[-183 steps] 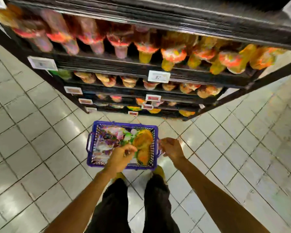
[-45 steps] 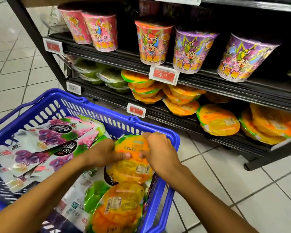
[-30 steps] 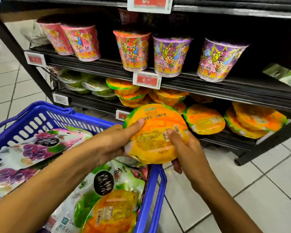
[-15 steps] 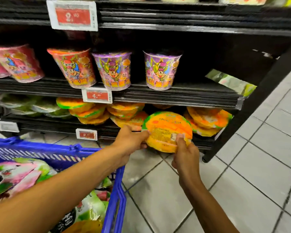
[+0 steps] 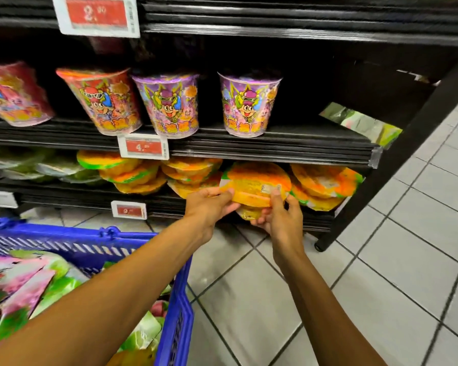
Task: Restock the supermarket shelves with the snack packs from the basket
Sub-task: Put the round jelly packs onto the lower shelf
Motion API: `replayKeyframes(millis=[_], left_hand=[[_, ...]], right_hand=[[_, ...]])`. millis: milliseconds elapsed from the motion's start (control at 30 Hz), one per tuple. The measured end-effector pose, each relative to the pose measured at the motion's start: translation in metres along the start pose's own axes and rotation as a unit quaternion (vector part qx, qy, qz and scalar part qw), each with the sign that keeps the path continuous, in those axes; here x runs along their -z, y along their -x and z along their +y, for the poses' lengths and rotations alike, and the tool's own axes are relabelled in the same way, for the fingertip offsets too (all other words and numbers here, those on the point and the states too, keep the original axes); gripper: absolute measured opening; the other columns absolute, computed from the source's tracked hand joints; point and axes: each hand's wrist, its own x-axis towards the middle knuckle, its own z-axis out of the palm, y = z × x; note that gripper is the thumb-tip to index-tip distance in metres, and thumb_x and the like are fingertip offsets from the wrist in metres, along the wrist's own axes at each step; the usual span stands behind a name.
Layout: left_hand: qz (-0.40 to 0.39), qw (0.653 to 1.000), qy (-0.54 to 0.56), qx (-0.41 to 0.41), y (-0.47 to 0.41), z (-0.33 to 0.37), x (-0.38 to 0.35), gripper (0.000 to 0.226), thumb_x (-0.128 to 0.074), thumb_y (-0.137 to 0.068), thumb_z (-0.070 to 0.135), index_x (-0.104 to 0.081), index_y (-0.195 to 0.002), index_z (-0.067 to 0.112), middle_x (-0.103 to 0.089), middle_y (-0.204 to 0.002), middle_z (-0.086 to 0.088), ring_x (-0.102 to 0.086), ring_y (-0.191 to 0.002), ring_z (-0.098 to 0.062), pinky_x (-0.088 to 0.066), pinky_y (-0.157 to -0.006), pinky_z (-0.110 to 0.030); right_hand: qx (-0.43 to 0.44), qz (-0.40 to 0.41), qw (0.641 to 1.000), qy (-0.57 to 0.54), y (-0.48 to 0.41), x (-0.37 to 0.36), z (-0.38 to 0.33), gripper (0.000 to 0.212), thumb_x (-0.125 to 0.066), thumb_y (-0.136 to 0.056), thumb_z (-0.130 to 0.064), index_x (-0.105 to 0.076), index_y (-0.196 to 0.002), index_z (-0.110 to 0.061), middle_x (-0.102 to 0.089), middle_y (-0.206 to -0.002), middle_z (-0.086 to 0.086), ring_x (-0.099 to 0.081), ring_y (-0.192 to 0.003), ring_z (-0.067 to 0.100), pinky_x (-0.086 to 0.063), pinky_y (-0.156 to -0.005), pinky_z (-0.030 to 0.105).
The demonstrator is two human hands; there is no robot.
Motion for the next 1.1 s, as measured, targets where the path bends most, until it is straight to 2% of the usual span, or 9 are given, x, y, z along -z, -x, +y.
replayKeyframes(millis=[300,400,467,533,633,767,833,933,1100], left_hand=[[-0.023,0.995,-0.068,0.065,-0.005,-0.005,0.012,0.043,-0.067,-0.092,0.022,-0.056,-0.124,-0.004,-0.063,-0.116,-0.019,-0.064,-0.093,-0.021,-0.057,-0.071,-0.025],[-0.043,0.994,-0.051,0.081,0.002,0.007,0.012,0.034,-0.062,-0.095,0.019,-0.056,-0.122,0.0,-0.063,-0.112,-0.016,-0.065,-0.104,-0.026,-0.056,-0.066,-0.024],[-0.067,0.99,-0.116,0.047,0.009,0.023,0.02,0.017,-0.058,-0.096,0.02,-0.06,-0.105,0.006,-0.063,-0.094,-0.008,-0.066,-0.084,-0.018,-0.053,-0.054,-0.02],[-0.091,0.949,-0.301,-0.027,0.021,0.045,0.04,0.02,-0.056,-0.096,0.027,-0.063,-0.084,0.013,-0.06,-0.07,0.001,-0.054,-0.055,-0.009,-0.042,-0.043,-0.018],[-0.128,0.809,-0.566,-0.09,0.049,0.071,0.088,0.036,-0.055,-0.095,0.034,-0.064,-0.065,0.017,-0.052,-0.046,0.007,-0.043,-0.042,-0.008,-0.034,-0.043,-0.019],[-0.167,0.666,-0.727,-0.007,0.102,0.055,0.149,0.027,-0.055,-0.095,0.028,-0.069,-0.089,0.006,-0.072,-0.091,-0.012,-0.059,-0.076,-0.017,-0.053,-0.076,-0.036],[-0.207,0.611,-0.763,0.037,0.122,0.032,0.166,0.03,-0.057,-0.095,0.029,-0.068,-0.105,0.003,-0.07,-0.111,-0.013,-0.062,-0.098,-0.019,-0.046,-0.09,-0.033],[-0.226,0.592,-0.771,0.069,0.136,0.006,0.186,0.028,-0.063,-0.092,0.027,-0.063,-0.114,0.009,-0.067,-0.117,-0.004,-0.06,-0.11,-0.02,-0.042,-0.087,-0.026],[-0.246,0.589,-0.768,0.049,0.146,-0.015,0.209,0.038,-0.071,-0.086,0.032,-0.055,-0.115,0.012,-0.06,-0.115,-0.004,-0.057,-0.104,-0.021,-0.044,-0.088,-0.032]], right_hand=[[-0.029,0.05,0.998,-0.005,0.012,0.001,0.008,0.055,-0.048,-0.098,-0.048,-0.05,-0.125,0.001,-0.051,-0.072,0.005,-0.053,-0.051,0.012,-0.05,-0.043,0.027],[-0.042,0.07,0.995,-0.049,0.026,-0.001,0.003,0.04,-0.044,-0.101,-0.044,-0.051,-0.11,-0.005,-0.046,-0.075,0.004,-0.048,-0.054,0.012,-0.047,-0.042,0.026],[-0.011,0.077,0.996,-0.035,0.039,-0.002,-0.004,0.023,-0.043,-0.103,-0.03,-0.047,-0.093,-0.01,-0.039,-0.063,-0.004,-0.037,-0.047,0.007,-0.035,-0.042,0.027],[0.015,0.005,1.0,-0.012,0.058,-0.007,-0.009,0.015,-0.045,-0.1,-0.016,-0.052,-0.086,-0.014,-0.04,-0.058,-0.007,-0.034,-0.047,0.007,-0.03,-0.044,0.026],[0.085,-0.192,0.976,0.053,0.089,-0.024,-0.017,0.012,-0.053,-0.092,-0.018,-0.064,-0.087,-0.019,-0.053,-0.058,-0.006,-0.047,-0.051,0.008,-0.04,-0.046,0.022],[0.198,-0.329,0.888,0.252,0.121,-0.054,-0.017,0.014,-0.063,-0.086,-0.016,-0.067,-0.08,-0.027,-0.065,-0.07,-0.007,-0.057,-0.075,0.012,-0.047,-0.068,0.03],[0.317,-0.361,0.775,0.41,0.131,-0.066,-0.015,0.009,-0.062,-0.084,-0.026,-0.07,-0.081,-0.027,-0.066,-0.075,-0.009,-0.053,-0.088,0.013,-0.04,-0.083,0.034],[0.364,-0.45,0.591,0.562,0.145,-0.081,-0.013,0.021,-0.055,-0.087,-0.039,-0.07,-0.086,-0.025,-0.068,-0.083,-0.005,-0.054,-0.098,0.019,-0.035,-0.093,0.035],[0.311,-0.499,0.467,0.66,0.16,-0.091,-0.004,0.024,-0.068,-0.084,-0.038,-0.053,-0.079,-0.021,-0.06,-0.089,0.003,-0.059,-0.094,0.026,-0.034,-0.092,0.038]])
